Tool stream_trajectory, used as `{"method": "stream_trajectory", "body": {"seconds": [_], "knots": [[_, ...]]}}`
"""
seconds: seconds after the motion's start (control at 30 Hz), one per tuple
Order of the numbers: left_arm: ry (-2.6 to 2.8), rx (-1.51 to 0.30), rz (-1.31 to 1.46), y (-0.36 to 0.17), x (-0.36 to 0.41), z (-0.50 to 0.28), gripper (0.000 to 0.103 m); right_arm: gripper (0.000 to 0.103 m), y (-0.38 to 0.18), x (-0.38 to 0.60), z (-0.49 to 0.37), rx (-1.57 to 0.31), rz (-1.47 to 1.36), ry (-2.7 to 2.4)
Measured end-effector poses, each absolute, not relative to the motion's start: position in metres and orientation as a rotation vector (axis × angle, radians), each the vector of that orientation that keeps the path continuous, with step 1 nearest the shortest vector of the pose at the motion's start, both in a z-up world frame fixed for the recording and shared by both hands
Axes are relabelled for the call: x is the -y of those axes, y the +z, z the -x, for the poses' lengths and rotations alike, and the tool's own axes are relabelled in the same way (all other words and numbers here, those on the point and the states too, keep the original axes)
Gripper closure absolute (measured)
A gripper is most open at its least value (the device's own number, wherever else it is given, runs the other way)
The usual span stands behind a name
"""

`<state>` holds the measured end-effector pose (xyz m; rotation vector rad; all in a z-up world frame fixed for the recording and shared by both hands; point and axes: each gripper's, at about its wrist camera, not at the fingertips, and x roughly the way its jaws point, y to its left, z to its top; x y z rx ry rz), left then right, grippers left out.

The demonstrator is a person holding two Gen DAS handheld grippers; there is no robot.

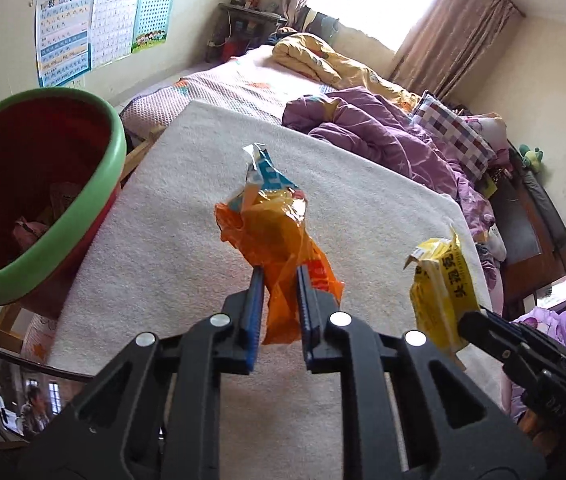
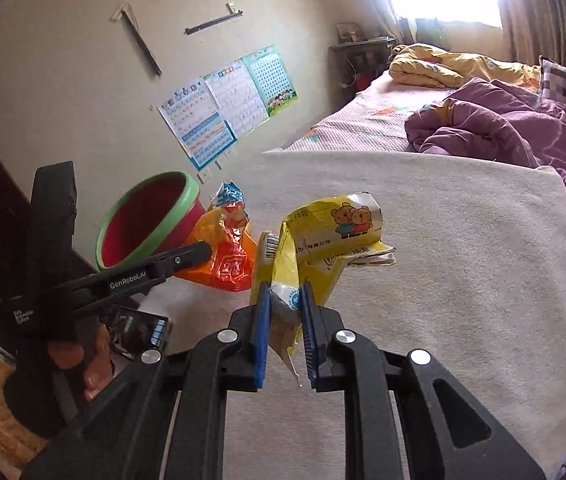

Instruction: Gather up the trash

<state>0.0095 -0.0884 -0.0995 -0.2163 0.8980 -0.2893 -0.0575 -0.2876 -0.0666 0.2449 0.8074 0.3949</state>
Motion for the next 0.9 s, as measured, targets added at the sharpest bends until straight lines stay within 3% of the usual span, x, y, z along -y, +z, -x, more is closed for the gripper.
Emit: {"method": "stream_trajectory", "body": {"seconds": [0.67, 0.77, 0.83, 0.9], "knots": [[-0.223, -0.792, 0.167, -0.062, 0.0, 0.007, 0.087, 0.088, -0.04, 0.181, 0.047, -0.764, -0.125, 0.448], [-0.224, -0.787, 0.171, -0.061, -0.015, 0.008, 0.087, 0.08, -0.052, 0.17, 0.042, -0.839, -0.119, 0.445], [-0.225, -0.782, 0.171, -0.06, -0.023, 0.008, 0.087, 0.046, -0.064, 0.165, 0.04, -0.891, -0.133, 0.44], [-0.226, -0.78, 0.173, -0.06, -0.031, 0.006, 0.087, 0.044, -0.075, 0.159, 0.042, -0.927, -0.152, 0.442]]}}
